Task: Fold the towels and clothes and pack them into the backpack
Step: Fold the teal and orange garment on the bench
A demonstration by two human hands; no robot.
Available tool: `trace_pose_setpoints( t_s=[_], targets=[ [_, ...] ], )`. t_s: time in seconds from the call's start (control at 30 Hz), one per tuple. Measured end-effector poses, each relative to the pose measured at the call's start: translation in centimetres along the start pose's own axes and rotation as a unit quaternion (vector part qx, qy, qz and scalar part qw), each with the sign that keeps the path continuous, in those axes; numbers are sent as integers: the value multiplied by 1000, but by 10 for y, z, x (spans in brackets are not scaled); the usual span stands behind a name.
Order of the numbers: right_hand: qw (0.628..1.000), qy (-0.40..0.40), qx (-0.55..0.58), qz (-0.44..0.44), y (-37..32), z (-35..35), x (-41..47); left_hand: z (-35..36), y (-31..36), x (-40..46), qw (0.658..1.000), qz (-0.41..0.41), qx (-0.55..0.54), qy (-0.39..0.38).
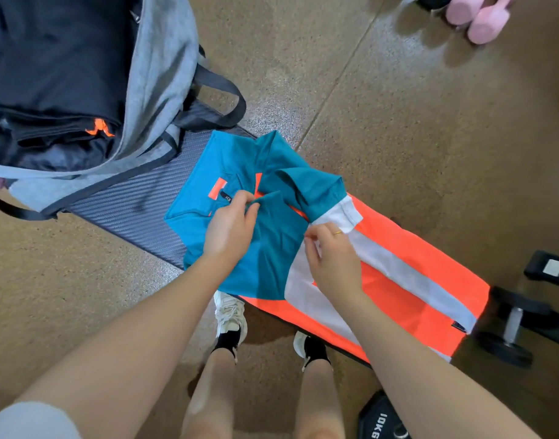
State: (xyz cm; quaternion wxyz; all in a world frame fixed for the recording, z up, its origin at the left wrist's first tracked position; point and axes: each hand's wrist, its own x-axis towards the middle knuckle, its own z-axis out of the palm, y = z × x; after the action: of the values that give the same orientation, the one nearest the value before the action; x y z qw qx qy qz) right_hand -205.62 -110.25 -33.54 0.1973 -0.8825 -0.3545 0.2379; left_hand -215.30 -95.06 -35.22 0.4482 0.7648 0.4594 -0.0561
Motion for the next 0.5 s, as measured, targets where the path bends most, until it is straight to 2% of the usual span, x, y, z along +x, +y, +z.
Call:
trace_pose_setpoints(
  t_s=[0.07, 0.13, 0.23, 0.3, 0.33, 0.43, 0.5],
  targets=[
    [1000, 10, -15, -1, -5, 7, 3, -2, 1, 8, 996, 1, 84, 41],
    [998, 50, -32, -9, -9, 7, 18, -1, 1, 14, 980, 78, 166, 82],
    [992, 84, -97, -6, -10, 4, 48, 3, -1, 17, 968, 167, 172, 68],
    [986, 48, -158, -10, -11, 2, 64, 9, -14, 15, 923, 271, 265, 70],
    [983, 23, -183, -13, -11, 3, 69, 10, -23, 15, 898, 290, 323, 74],
    [972, 17, -232, -8, -8, 7, 79, 11, -34, 19, 878, 273, 381, 93],
    [974, 45, -223, -8, -10, 4, 83, 10, -31, 21, 890, 266, 360, 82]
  ],
)
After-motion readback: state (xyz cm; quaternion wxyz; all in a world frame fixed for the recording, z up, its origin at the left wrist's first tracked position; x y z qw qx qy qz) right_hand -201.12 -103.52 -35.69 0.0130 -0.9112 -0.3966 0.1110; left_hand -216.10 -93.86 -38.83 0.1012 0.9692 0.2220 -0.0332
